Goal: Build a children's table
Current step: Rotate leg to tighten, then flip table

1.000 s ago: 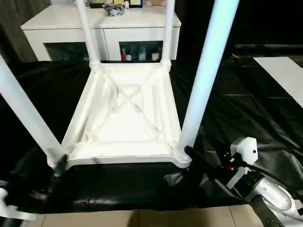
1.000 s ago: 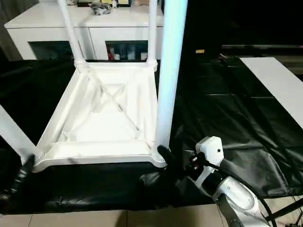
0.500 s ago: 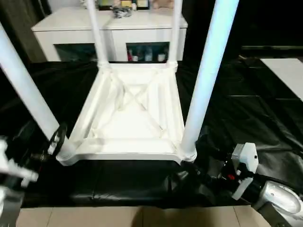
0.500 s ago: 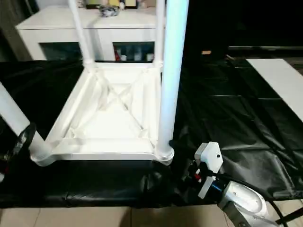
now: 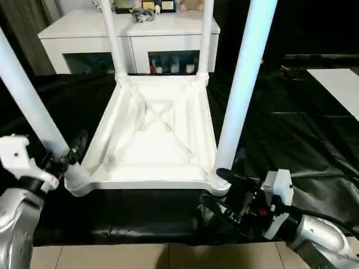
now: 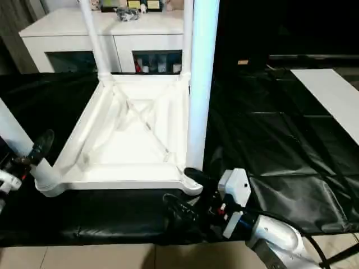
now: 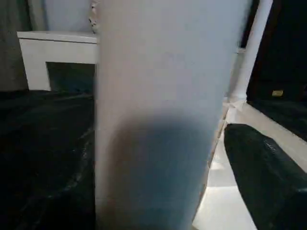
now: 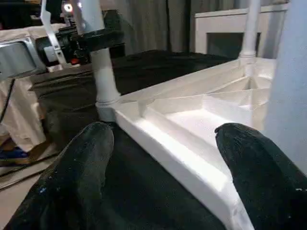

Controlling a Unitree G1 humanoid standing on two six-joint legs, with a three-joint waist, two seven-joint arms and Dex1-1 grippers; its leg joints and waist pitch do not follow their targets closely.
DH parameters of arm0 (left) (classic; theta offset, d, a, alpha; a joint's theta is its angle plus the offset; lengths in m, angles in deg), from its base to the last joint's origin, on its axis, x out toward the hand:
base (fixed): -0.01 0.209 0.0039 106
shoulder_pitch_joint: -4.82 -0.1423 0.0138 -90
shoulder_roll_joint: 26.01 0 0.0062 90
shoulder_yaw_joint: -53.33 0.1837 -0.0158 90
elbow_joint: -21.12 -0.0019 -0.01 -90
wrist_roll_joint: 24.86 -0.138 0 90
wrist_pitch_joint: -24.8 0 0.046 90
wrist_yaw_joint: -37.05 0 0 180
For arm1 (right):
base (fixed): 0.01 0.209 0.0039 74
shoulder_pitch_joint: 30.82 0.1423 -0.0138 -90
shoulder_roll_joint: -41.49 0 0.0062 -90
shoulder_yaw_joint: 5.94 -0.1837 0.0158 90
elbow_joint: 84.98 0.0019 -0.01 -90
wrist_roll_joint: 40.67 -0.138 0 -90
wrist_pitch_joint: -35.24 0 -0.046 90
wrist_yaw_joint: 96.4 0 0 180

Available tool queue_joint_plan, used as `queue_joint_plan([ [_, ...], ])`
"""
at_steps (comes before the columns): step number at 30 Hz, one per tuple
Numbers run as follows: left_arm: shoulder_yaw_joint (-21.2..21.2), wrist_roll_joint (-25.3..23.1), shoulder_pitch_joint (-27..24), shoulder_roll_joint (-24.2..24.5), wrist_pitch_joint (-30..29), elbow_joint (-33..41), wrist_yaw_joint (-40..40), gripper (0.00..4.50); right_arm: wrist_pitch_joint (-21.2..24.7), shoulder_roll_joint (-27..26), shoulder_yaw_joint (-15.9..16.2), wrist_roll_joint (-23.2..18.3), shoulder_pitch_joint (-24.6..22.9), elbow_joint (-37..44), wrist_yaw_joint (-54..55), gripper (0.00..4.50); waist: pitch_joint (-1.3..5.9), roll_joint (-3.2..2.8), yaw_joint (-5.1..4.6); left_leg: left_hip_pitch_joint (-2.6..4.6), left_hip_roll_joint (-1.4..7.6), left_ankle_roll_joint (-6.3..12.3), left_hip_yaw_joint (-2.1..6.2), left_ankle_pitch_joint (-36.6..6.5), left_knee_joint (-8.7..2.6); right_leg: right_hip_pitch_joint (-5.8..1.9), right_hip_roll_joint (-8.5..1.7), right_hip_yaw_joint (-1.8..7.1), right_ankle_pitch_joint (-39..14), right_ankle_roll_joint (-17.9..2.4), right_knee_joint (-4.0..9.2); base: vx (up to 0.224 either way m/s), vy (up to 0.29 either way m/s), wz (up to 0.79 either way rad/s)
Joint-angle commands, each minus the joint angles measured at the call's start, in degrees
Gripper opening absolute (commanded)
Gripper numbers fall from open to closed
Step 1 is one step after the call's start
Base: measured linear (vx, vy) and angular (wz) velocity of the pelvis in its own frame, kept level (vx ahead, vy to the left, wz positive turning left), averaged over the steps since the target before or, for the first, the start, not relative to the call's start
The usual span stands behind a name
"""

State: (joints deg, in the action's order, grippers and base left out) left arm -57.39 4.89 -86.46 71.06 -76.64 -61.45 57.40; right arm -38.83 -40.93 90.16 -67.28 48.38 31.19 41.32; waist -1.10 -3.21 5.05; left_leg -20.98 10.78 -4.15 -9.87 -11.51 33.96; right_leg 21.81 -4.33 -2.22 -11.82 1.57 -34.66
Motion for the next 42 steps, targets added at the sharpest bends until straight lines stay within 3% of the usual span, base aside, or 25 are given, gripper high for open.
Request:
queue_joint_plan([
  [1,-1.15,1.88,0.64,-0.59,-0.84,0.85,-0.3,3.66,0.24,-0.28,-0.2,0.77,1.15,-1.04,0.84,3.82,2.02,-0.44,-0.09,0.33,1.77,-0.37,1.17,-16.49,-4.73,-1.33,-2.66,1.88,-10.62,-7.77,4.28,0.0,0.0,0.0],
  [2,-1.15,1.88,0.64,-0.59,-0.84,0.85,-0.3,3.53,0.24,-0.28,-0.2,0.77,1.15,-1.04,0.84,3.82,2.01,-0.66,-0.08,0.4,1.81,-0.38,1.18,-16.59,-4.71,-1.27,-2.66,1.87,-10.43,-7.94,4.24,0.0,0.0,0.0],
  [6,-0.22,2.51,-1.4,-1.23,-1.46,2.51,1.04,3.2,-0.13,-1.56,0.28,3.35,2.61,-3.73,3.81,3.82,1.96,-0.49,-0.16,0.39,1.81,-0.39,1.1,-16.79,-4.68,-1.26,-2.61,1.86,-10.44,-8.31,4.21,0.0,0.0,0.0],
  [8,-1.29,3.72,-1.76,-2.39,-1.36,3.7,-0.03,2.97,-0.13,-2.41,0.46,3.56,2.96,-4.31,4.75,3.82,1.87,-0.34,-0.14,0.38,1.82,-0.31,1.07,-17.57,-4.75,-1.25,-2.66,1.89,-11.5,-8.09,4.33,0.0,0.0,0.0],
  [15,-3.76,7.78,-3.37,-4.14,-2.67,6.95,-1.57,2.41,-1.2,-4.2,1.69,4.55,3.16,-5.57,5.87,3.82,1.6,-0.61,-0.04,0.37,1.85,-1.16,1.25,-20.2,-5.08,-1.11,-2.71,1.92,-15.01,-7.0,4.65,0.0,0.0,0.0],
  [16,-3.68,8.01,-3.57,-4.21,-2.95,7.52,-1.44,2.33,-1.42,-4.48,1.55,4.7,3.26,-5.88,6.11,3.82,1.56,-0.89,-0.01,0.4,1.84,-1.26,1.27,-20.41,-5.12,-1.05,-2.73,1.93,-15.27,-7.01,4.66,0.0,0.0,0.0],
  [19,-2.56,8.39,-4.02,-4.74,-4.25,9.06,-1.48,2.21,-2.83,-4.83,0.52,5.93,3.55,-7.22,7.48,3.82,1.57,-0.75,-0.05,0.32,1.89,-1.37,1.28,-20.04,-5.15,-1.08,-2.69,1.95,-14.8,-7.02,4.65,0.0,0.0,0.0],
  [21,-1.99,8.92,-4.04,-5.16,-4.85,9.75,-1.78,2.19,-3.23,-5.03,0.03,6.18,3.7,-7.77,8.32,3.82,1.61,-0.51,-0.03,0.26,1.85,-1.07,1.17,-18.92,-5.01,-1.16,-2.63,1.98,-13.49,-7.13,4.6,0.0,0.0,0.0],
  [24,0.01,8.93,-3.99,-6.1,-6.14,11.04,-2.86,2.17,-2.86,-5.67,-0.9,5.37,4.1,-8.09,8.58,3.82,1.63,-0.65,0.04,0.29,1.81,-0.84,1.1,-18.16,-4.93,-1.15,-2.59,1.98,-12.92,-7.24,4.49,0.0,0.0,0.0],
  [29,0.96,12.08,-1.85,-10.18,-9.65,12.74,-7.16,2.17,-0.78,-3.37,2.05,2.24,2.45,-5.32,2.82,3.82,1.52,-0.35,0.29,0.14,1.9,-0.12,0.94,-16.87,-4.78,-1.37,-2.57,2.02,-12.91,-7.12,4.57,0.0,0.0,0.0],
  [30,0.24,14.74,0.09,-12.71,-9.79,12.54,-9.4,2.17,-0.48,-3.1,2.89,1.5,1.94,-4.88,2.06,3.82,1.52,-0.01,0.57,0.23,1.94,0.16,0.87,-16.55,-4.68,-1.3,-2.64,2.08,-13.5,-6.96,4.67,0.0,0.0,0.0],
  [36,0.04,19.4,5.29,-19.76,-8.46,11.35,-15.43,2.17,0.53,-4.36,3.37,1.55,2.36,-5.55,3.05,3.82,1.36,0.44,0.88,-0.12,1.67,-0.03,0.79,-15.94,-4.49,-1.05,-2.84,2.11,-20.73,-5.23,5.31,0.0,0.0,0.0],
  [42,1.56,19.14,6.24,-24.21,-8.88,12.03,-16.94,2.16,1.58,-7.22,2.37,4.32,4.2,-8.23,9.55,4.25,1.82,0.39,0.63,-0.41,1.68,-0.42,0.9,-11.82,-4.22,-1.23,-2.45,1.91,-12.05,-6.03,4.52,0.0,0.0,0.0],
])
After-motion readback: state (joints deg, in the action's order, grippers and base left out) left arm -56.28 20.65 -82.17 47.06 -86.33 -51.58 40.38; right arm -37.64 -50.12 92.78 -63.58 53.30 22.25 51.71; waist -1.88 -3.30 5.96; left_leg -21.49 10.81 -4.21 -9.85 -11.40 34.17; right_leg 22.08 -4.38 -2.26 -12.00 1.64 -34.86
